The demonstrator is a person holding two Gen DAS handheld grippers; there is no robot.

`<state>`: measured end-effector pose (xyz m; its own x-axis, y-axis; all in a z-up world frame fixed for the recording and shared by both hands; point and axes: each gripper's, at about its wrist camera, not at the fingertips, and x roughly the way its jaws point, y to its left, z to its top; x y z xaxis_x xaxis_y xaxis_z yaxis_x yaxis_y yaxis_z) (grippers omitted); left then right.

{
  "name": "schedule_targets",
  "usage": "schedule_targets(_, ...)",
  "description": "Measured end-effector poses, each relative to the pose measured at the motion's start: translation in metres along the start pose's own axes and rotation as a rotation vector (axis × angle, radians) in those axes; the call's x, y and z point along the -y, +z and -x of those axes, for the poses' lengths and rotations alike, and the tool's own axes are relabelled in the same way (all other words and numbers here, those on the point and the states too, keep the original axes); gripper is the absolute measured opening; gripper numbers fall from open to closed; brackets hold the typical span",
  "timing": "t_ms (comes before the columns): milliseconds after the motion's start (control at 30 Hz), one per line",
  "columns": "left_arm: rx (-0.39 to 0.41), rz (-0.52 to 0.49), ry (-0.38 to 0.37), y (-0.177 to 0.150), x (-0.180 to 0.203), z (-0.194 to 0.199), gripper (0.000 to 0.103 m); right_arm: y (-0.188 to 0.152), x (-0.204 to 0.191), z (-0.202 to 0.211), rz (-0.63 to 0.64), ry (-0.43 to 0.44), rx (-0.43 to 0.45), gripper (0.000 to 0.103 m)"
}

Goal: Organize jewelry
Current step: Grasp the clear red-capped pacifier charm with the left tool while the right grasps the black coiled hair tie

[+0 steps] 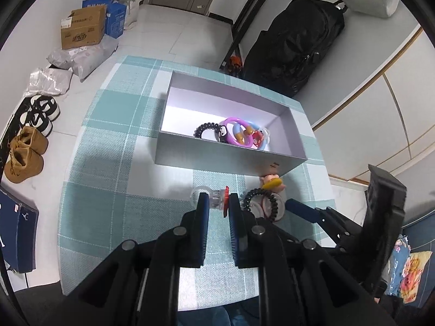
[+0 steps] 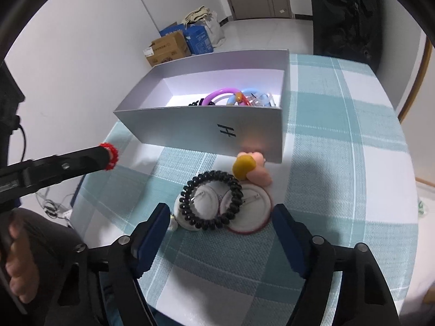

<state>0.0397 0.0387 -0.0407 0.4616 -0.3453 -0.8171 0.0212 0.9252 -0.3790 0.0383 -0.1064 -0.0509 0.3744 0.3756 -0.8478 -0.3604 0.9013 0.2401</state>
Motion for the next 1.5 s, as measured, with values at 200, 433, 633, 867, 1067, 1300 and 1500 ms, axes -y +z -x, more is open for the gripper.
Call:
schedule_targets(200, 0.009, 0.014, -0.027, 0.003, -0.008, 0.006, 0.01, 0.007, -0.015, -0.01, 0.07, -0.09, -0.005, 0.073)
schedule_targets(433, 0.018, 0.046, -0.05, 0.006, -0.015, 0.01, 0.01, 0.005, -0.037, -0.019, 0.194, -0.183, -0.011, 0.07)
schedule_targets(633, 0.025, 0.058, -0.058, 0.006, -0.018, 0.013, 0.01, 0.006, -0.041, -0.021, 0.219, -0.191, 0.003, 0.062)
schedule_targets(867, 0.026, 0.073, -0.062, 0.006, -0.021, 0.015, 0.01, 0.006, -0.042, -0.017, 0.21, -0.156, -0.007, 0.049)
schedule_targets(1067, 0.03, 0.068, -0.062, 0.005, -0.02, 0.015, 0.01, 0.011, -0.029, -0.002, 0.145, -0.093, 0.02, 0.049)
schedule_targets(1300, 0.093, 0.052, -0.045, 0.005, -0.017, 0.023, 0.01, 0.011, -0.022, 0.022, 0.098, 0.032, 0.076, 0.049)
schedule_targets(1500, 0.135, 0.056, -0.04, 0.011, -0.013, 0.024, 0.01, 0.019, -0.02, 0.039, 0.101, 0.088, 0.119, 0.049)
